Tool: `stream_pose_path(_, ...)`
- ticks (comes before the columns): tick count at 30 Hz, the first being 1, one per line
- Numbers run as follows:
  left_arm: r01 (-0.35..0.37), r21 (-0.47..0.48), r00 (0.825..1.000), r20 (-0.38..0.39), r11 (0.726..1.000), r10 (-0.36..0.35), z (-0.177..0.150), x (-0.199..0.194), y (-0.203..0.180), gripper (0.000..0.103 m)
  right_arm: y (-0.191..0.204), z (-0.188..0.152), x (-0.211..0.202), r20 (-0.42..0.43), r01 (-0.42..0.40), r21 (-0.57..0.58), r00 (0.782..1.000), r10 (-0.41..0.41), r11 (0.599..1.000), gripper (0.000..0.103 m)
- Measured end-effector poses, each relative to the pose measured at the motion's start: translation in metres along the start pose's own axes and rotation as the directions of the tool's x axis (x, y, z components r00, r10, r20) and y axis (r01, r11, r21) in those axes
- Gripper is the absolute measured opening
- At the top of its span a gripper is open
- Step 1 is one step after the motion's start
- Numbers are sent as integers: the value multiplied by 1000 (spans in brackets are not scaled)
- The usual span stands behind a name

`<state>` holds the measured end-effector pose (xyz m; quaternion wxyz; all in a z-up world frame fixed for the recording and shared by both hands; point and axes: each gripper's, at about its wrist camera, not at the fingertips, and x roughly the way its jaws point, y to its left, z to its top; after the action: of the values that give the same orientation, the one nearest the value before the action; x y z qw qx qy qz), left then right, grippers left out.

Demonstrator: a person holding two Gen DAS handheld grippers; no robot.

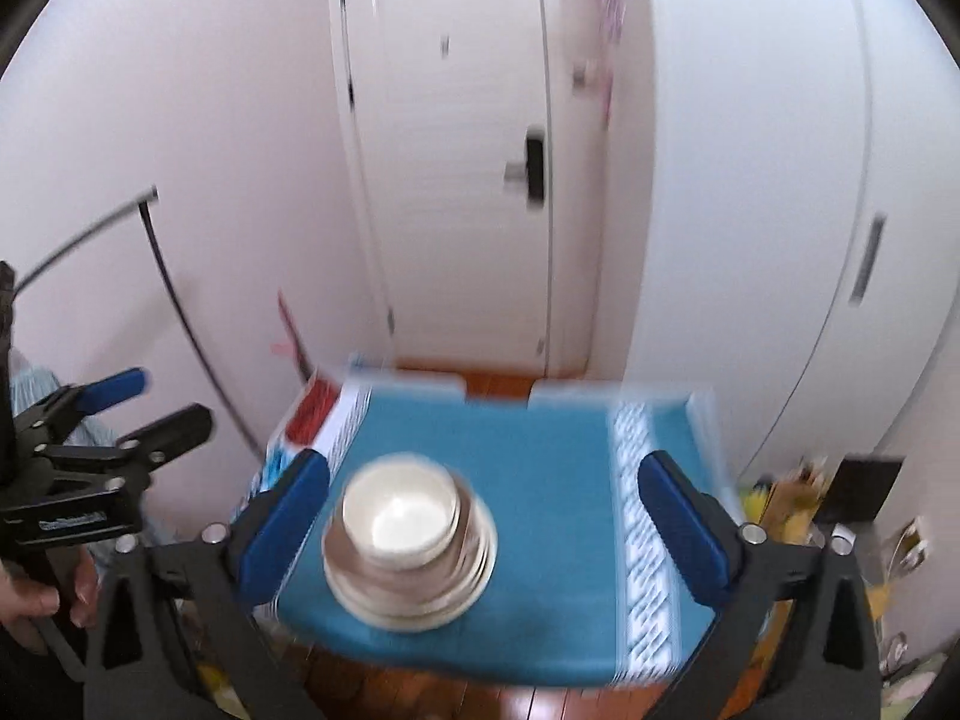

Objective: Organize plates and bowls

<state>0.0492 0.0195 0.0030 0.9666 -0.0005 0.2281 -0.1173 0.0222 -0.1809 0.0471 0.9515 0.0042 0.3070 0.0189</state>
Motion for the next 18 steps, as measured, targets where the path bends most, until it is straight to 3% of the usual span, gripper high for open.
stream_pose_path(3, -27, 21, 996, 85, 999, 26, 7, -19, -4, 103, 1, 9, -21, 81, 69, 6, 994, -69, 998, 103)
stream_pose_path(6, -95, 51, 987, 134, 994, 88, 10, -28, -13, 103, 2, 13, -29, 129, 82, 8, 988, -82, 997, 103)
stream_pose_path(18, -95, 23, 979, 185, 995, 89, 15, -37, -12, 103, 5, 19, -34, 165, 104, 26, 980, -107, 994, 103)
